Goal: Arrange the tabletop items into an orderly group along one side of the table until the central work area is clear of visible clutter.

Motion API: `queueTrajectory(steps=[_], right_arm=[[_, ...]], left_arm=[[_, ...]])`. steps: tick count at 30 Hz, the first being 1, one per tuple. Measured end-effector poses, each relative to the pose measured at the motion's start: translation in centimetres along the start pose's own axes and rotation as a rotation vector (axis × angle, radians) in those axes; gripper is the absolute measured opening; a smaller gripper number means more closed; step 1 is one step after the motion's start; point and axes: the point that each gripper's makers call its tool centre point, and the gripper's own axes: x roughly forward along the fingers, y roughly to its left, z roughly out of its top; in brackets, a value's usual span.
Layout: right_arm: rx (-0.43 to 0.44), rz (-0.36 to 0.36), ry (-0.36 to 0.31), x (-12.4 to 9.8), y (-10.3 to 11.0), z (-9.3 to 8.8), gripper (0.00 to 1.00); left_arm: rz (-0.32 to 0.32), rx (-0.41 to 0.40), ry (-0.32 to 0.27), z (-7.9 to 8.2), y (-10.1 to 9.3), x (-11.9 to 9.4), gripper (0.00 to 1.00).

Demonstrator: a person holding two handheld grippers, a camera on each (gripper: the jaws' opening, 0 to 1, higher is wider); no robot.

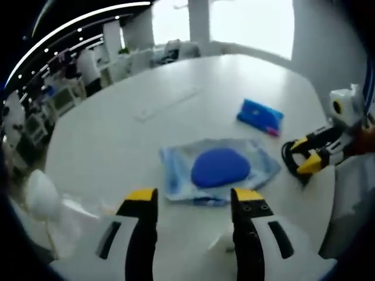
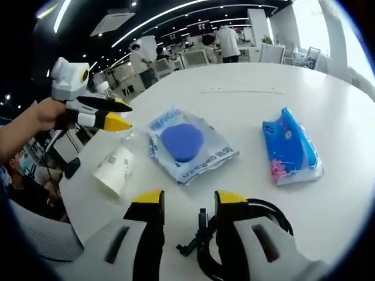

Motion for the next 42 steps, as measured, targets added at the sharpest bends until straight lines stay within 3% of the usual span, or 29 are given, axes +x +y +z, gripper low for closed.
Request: queueTrajectory(steps=[8,13,19,22,29,32,37,42], right_arm=[[0.061,-0.022,-0.010,0.7,-0.5,0.2,0.32],[0.095,-0.028,-0.011,0.9,-0.6,0.0,0.31],[0.130,-0.037,-0.022,1.3,-0.8,0.0,0.31],[0.151,-0.043,-0.025,1.6,-0.9,-0.1,0.30],[0.211,-0.054,-0.026,2.4,-1.1,-0.6,0.24],[0.212,-0.053,-0.038,2.7,-1.1,-0.6,0.17],[0.271,-0.051,-0.061,3.4,-1.2,-0.6,0.15],[0.274,-0.045,-0.053,4.3,-0.9,-0.7,0.12]], left_arm=[[-0.011,-0.068,0.020,-0.6,0.0,2.1,0.48],[0.021,-0.091,0.018,-0.6,0.5,3.2,0.51],[0.050,-0.214,-0.003,-0.6,1.4,4.4,0.51],[0.059,-0.216,0.013,-1.1,1.8,5.0,0.50],[0.057,-0.259,0.025,-1.9,1.8,5.8,0.39],[0.068,-0.277,0.014,-2.0,2.1,6.0,0.37],[0.086,-0.331,0.028,-2.6,2.8,6.1,0.30],[0.077,-0.325,0.039,-3.2,2.5,6.3,0.25]])
